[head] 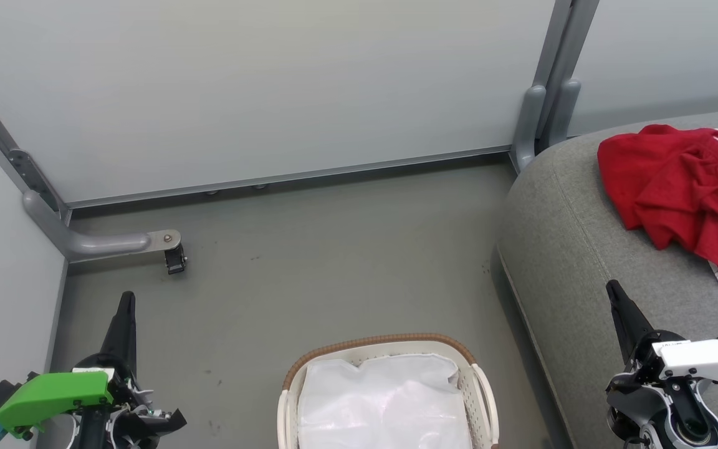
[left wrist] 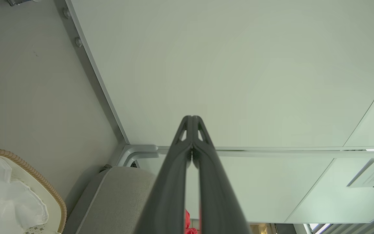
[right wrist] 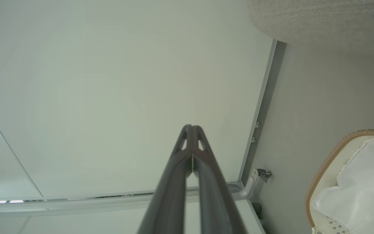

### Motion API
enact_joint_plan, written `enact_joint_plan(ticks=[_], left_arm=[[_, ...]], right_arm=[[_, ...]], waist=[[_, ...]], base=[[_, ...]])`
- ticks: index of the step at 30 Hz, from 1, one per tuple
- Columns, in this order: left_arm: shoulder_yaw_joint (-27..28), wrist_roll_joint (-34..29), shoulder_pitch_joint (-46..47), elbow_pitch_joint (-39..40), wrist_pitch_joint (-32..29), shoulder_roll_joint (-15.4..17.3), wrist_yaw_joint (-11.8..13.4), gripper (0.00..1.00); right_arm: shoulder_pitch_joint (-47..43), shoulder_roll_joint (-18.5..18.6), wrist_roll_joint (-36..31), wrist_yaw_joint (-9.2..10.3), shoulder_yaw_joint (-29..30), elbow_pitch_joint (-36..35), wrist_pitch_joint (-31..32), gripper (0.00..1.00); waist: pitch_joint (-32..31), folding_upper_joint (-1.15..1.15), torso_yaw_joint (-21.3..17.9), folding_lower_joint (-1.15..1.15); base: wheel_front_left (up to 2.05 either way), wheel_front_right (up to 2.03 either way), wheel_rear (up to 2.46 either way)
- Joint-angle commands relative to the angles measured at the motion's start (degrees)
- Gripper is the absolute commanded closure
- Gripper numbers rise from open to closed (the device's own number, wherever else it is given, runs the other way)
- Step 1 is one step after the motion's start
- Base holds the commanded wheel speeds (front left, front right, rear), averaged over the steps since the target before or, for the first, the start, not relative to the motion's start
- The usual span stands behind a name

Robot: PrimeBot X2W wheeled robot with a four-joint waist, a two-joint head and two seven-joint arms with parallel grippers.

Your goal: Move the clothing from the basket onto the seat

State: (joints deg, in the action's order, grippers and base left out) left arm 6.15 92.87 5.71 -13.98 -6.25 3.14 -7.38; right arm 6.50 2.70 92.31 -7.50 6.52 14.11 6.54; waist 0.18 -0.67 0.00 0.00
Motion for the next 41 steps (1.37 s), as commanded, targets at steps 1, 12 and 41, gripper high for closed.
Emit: enact_joint_plan(ticks=[1,12,41], left_arm=[[0.24,-0.31,0.97,-0.12,-0.22,0.05,-0.28,1.0],[0.3,-0.36,0.98,-0.11,-0.17,0.01,-0.28,1.0],[0.4,-0.47,0.99,-0.12,-0.31,-0.07,-0.28,1.0]], right_arm=[[-0.58,0.34,0.21,0.02,0.11,-0.21,0.18,1.0],[-0.59,0.34,0.22,0.02,0.11,-0.21,0.17,1.0],[-0.59,0.34,0.21,0.02,0.11,-0.21,0.17,1.0]], waist=[[0.0,0.67,0.0,0.0],[0.0,0.67,0.0,0.0],[0.0,0.67,0.0,0.0]], base=[[0.0,0.0,0.0],[0.0,0.0,0.0],[0.0,0.0,0.0]])
